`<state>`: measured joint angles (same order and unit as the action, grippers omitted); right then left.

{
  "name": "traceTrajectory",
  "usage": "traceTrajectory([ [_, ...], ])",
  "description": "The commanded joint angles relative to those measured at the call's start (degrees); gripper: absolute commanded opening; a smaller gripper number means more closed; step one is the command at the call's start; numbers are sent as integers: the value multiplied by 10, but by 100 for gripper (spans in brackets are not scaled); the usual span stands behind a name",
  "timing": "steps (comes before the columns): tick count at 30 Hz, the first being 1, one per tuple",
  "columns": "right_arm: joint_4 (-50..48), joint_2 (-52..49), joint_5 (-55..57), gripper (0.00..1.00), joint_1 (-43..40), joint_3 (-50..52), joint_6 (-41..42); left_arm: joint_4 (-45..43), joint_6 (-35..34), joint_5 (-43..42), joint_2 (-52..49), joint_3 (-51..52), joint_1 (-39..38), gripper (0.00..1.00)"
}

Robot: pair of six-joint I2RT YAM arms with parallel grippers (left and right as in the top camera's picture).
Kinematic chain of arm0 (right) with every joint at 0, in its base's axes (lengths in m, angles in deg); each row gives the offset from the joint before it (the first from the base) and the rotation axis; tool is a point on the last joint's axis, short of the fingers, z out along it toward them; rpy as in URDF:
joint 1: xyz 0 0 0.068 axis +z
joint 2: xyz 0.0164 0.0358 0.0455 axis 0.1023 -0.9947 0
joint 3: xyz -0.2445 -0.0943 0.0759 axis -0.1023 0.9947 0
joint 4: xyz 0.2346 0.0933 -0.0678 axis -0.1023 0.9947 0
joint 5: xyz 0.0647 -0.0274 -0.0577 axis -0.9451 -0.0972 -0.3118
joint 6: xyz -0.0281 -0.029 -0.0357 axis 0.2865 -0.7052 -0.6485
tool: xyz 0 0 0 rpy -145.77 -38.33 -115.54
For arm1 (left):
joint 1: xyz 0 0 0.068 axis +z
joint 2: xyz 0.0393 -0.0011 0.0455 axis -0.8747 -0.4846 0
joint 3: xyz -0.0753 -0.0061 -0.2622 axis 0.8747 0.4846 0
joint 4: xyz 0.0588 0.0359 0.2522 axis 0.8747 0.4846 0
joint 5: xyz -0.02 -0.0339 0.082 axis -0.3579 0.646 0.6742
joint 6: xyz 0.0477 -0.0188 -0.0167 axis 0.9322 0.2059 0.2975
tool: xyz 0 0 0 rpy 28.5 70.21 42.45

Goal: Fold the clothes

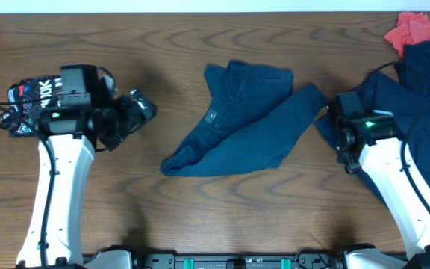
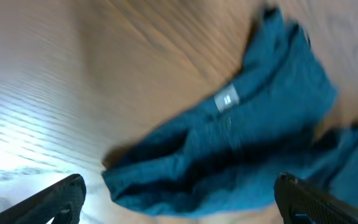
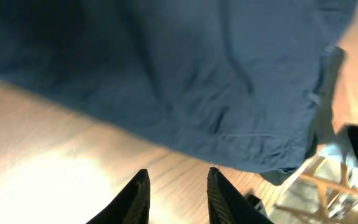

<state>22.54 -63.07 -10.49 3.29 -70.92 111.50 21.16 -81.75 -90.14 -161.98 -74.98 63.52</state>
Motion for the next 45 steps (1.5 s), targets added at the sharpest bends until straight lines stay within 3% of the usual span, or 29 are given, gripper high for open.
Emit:
traceTrajectory([
  [1,-43,0,-28,32,0,-2,-13,9,34,5,-8,2,-31,98],
  [4,-133,0,-201,39,0,-2,-163,29,36,40,-20,3,-48,98],
  [7,-216,0,-358,63,0,-2,-245,44,38,45,-35,3,-49,98],
  [8,-252,0,-396,66,0,-2,-251,46,38,45,-41,3,-49,98],
  [13,-363,-19,-476,75,10,-2,-244,46,38,35,-72,3,-50,98],
  [21,-430,-117,-479,80,39,-2,-122,45,38,34,-88,3,-50,98],
  [26,-466,-161,-481,71,41,-2,12,46,38,34,-88,3,-50,98],
  [30,-488,-179,-480,62,41,-2,61,45,38,35,-88,3,-50,98],
  [31,-491,-182,-480,55,41,-2,64,45,38,35,-88,3,-50,98],
  [32,-495,-184,-481,40,41,-2,64,45,38,35,-88,3,-50,98],
  [34,-494,-184,-481,1,41,-2,64,45,38,35,-88,3,-50,98],
  [40,-368,-156,-468,1,27,-16,41,47,38,35,-88,3,-50,98],
  [45,-92,-89,-345,1,-8,-24,-17,70,40,34,-88,3,-50,98],
])
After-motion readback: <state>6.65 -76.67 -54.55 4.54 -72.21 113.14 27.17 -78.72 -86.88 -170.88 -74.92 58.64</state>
